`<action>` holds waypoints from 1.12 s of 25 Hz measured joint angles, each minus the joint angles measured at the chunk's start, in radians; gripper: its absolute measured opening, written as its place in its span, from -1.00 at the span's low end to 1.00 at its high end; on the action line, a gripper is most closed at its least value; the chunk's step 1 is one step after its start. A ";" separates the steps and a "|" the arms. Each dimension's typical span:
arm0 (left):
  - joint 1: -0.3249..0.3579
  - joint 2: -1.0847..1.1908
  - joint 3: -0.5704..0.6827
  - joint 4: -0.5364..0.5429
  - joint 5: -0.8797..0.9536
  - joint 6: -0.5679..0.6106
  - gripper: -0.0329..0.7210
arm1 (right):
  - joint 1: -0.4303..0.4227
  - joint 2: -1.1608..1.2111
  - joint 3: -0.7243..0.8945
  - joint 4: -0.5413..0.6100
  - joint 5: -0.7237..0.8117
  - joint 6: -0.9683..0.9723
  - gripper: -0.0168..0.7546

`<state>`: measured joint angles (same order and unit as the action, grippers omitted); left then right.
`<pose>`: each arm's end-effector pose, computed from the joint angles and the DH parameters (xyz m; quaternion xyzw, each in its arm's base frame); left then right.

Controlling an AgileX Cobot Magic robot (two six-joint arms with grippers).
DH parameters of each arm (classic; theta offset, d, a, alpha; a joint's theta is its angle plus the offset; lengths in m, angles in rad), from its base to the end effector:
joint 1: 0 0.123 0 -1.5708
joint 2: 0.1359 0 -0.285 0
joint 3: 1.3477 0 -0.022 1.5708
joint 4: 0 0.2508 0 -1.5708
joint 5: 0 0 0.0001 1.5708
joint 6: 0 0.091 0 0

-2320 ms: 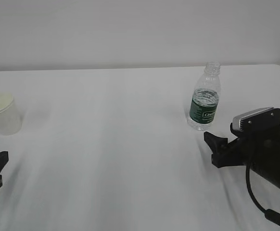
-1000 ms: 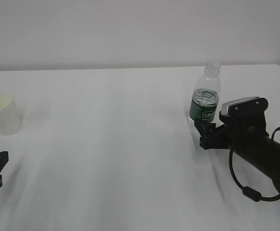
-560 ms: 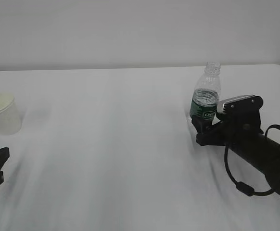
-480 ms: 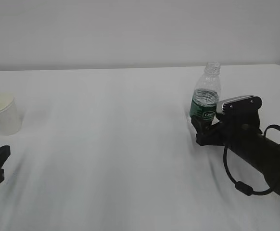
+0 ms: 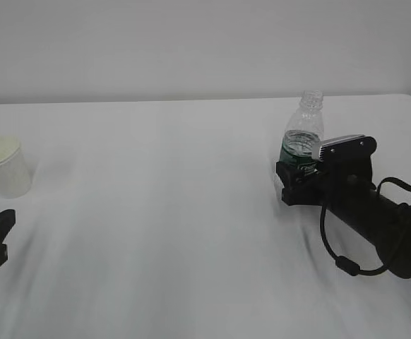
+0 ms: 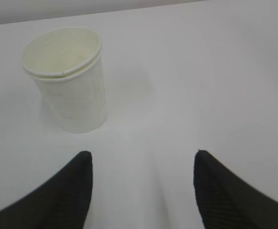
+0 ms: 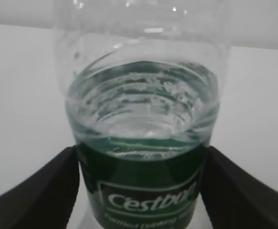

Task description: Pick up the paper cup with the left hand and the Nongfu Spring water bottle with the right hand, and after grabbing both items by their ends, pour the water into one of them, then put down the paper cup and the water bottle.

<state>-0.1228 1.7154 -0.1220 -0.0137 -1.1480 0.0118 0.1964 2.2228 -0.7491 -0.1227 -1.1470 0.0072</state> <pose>0.2008 -0.0236 0.1160 0.0494 0.8203 -0.0281 0.5691 0.3485 0.0797 0.0597 -0.1283 0.7764 0.0909 0.6103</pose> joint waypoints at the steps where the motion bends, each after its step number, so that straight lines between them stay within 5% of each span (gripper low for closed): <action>1: 0.000 0.000 0.000 0.000 0.000 0.005 0.35 | 0.000 0.008 -0.010 0.000 0.000 0.000 0.58; 28: 0.000 0.000 0.000 0.000 0.000 0.032 0.34 | 0.000 0.052 -0.128 -0.002 0.064 0.002 0.48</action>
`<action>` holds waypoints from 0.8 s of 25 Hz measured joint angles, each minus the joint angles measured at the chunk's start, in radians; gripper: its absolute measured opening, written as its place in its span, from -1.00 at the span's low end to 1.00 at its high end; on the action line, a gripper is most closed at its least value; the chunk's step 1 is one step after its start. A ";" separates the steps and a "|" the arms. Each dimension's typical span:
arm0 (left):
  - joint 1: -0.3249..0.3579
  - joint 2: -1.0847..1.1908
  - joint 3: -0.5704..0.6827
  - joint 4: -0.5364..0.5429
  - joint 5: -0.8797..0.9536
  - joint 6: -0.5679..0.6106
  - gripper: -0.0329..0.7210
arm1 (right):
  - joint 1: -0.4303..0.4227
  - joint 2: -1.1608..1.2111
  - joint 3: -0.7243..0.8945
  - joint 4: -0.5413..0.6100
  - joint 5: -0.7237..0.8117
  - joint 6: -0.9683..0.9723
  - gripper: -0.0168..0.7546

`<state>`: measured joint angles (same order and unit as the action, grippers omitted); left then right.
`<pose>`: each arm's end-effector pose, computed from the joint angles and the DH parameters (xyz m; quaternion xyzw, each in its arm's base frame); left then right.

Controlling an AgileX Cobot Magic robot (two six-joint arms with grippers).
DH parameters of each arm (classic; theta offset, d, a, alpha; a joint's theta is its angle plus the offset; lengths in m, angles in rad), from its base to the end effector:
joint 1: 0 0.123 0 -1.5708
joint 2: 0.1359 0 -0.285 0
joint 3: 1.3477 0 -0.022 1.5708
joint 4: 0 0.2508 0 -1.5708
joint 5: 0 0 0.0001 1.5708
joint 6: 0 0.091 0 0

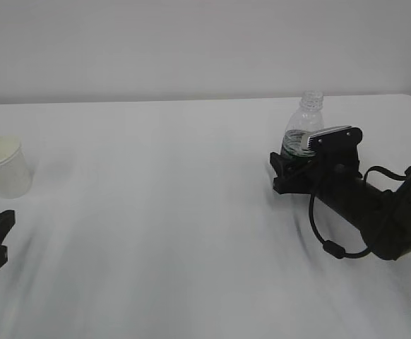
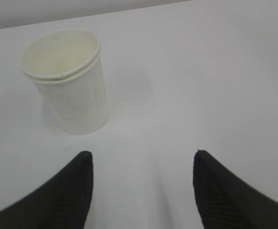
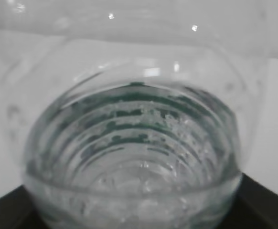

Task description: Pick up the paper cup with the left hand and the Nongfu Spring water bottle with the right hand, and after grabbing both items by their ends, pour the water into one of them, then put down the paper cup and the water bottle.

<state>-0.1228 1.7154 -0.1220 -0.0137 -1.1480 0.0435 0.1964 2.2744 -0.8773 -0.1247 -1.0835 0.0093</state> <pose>0.2008 -0.0236 0.1160 0.0624 0.8194 -0.0191 0.5695 0.3768 0.0852 0.0560 -0.1298 0.7722 0.0886 0.6157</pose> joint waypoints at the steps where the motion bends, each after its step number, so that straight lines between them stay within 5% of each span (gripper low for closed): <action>1: 0.000 0.000 0.000 0.000 0.000 0.001 0.34 | 0.000 0.000 0.000 -0.002 0.000 0.000 0.44; 8: 0.000 0.000 0.000 0.000 0.000 0.005 0.34 | 0.000 0.000 0.000 -0.004 -0.005 0.000 0.23; 20: 0.000 0.000 0.000 -0.011 0.000 0.006 0.34 | 0.000 0.000 0.000 -0.035 -0.005 -0.009 0.17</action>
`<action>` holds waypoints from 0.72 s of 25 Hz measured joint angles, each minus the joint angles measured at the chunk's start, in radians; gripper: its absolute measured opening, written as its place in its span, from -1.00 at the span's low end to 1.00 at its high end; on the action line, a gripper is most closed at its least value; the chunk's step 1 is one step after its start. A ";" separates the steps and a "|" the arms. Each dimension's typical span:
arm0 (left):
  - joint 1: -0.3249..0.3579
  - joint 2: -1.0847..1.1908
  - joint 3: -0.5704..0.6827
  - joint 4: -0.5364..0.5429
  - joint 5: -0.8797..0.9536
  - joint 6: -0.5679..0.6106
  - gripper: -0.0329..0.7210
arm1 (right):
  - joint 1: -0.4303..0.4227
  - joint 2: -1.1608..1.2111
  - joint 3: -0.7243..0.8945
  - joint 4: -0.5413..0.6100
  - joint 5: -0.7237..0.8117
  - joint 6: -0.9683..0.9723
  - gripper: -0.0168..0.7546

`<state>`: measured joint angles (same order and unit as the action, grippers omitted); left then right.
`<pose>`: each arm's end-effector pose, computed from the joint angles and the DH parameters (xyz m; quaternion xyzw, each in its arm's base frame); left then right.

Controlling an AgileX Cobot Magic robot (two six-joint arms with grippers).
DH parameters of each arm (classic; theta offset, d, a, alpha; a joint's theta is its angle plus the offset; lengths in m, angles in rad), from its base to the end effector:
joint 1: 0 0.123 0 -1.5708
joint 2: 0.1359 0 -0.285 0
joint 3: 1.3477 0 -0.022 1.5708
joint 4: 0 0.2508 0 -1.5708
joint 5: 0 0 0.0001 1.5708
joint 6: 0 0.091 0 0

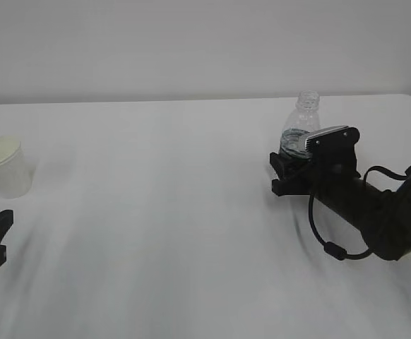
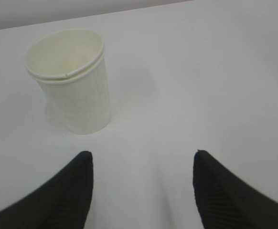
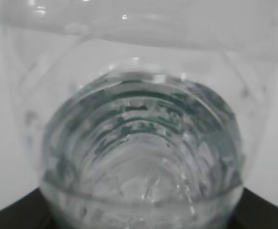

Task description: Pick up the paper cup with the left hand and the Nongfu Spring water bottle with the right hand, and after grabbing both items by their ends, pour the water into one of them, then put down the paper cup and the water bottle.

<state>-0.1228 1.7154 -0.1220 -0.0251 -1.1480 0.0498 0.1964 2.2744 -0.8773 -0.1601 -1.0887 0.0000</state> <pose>0.2009 -0.0227 0.1160 0.0601 0.8196 -0.0143 0.5696 0.3759 0.0879 0.0564 -0.1492 0.7674 0.0931 0.6166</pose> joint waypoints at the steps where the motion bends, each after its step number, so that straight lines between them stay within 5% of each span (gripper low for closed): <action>1: 0.000 0.000 0.000 0.000 0.000 0.000 0.34 | 0.000 -0.002 0.000 -0.004 0.002 0.000 0.17; 18: 0.000 0.000 0.000 -0.087 0.000 0.000 0.33 | 0.000 -0.147 0.062 -0.052 0.078 -0.007 0.15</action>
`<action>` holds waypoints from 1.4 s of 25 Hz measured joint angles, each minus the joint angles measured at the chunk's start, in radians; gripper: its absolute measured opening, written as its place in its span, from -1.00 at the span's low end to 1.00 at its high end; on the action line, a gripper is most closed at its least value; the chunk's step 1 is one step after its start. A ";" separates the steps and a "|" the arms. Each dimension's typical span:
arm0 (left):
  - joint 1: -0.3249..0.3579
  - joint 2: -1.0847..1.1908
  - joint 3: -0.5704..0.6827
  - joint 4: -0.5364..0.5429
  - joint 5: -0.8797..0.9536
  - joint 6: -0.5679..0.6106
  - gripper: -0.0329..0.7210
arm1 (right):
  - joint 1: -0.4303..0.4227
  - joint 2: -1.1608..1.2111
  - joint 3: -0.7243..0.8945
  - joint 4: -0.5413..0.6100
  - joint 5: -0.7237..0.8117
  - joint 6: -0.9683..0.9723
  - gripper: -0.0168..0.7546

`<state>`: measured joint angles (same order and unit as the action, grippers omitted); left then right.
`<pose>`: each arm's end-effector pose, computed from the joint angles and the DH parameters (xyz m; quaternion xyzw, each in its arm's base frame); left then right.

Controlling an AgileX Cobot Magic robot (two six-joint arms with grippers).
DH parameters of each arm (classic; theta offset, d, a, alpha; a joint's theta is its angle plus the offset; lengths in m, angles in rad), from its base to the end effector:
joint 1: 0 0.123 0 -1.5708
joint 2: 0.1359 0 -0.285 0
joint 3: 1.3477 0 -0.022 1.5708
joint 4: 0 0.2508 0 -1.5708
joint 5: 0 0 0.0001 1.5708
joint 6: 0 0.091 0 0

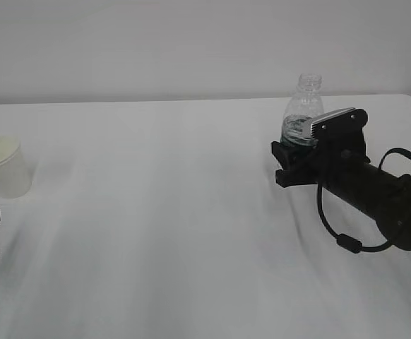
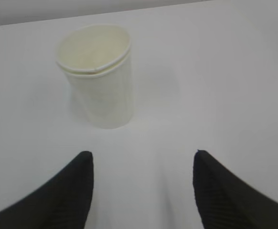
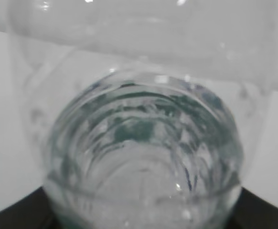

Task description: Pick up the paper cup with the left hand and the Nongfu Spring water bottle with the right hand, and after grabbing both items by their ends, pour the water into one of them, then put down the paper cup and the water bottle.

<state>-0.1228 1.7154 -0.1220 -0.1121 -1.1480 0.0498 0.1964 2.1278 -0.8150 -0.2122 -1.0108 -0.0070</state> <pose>0.2013 -0.0155 0.1160 0.0229 0.8216 0.0081 0.5696 0.3645 0.0891 0.0936 -0.1782 0.7603 0.0934 0.6176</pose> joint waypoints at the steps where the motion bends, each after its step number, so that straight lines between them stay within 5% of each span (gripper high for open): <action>1: 0.000 0.000 0.000 -0.014 0.000 0.000 0.33 | 0.000 -0.004 0.003 0.000 0.000 0.000 0.15; 11: 0.070 0.000 0.000 -0.038 0.000 0.000 0.33 | 0.000 -0.008 0.049 -0.006 -0.020 0.000 0.15; 25: 0.219 0.072 -0.043 0.138 -0.002 -0.034 0.28 | 0.000 -0.008 0.049 -0.045 -0.039 0.000 0.15; 35: 0.227 0.167 -0.154 0.226 -0.002 -0.037 0.27 | 0.000 -0.008 0.049 -0.045 -0.054 0.000 0.15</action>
<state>0.1041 1.8820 -0.2757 0.1139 -1.1501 0.0127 0.1964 2.1201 -0.7663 -0.2571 -1.0648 -0.0070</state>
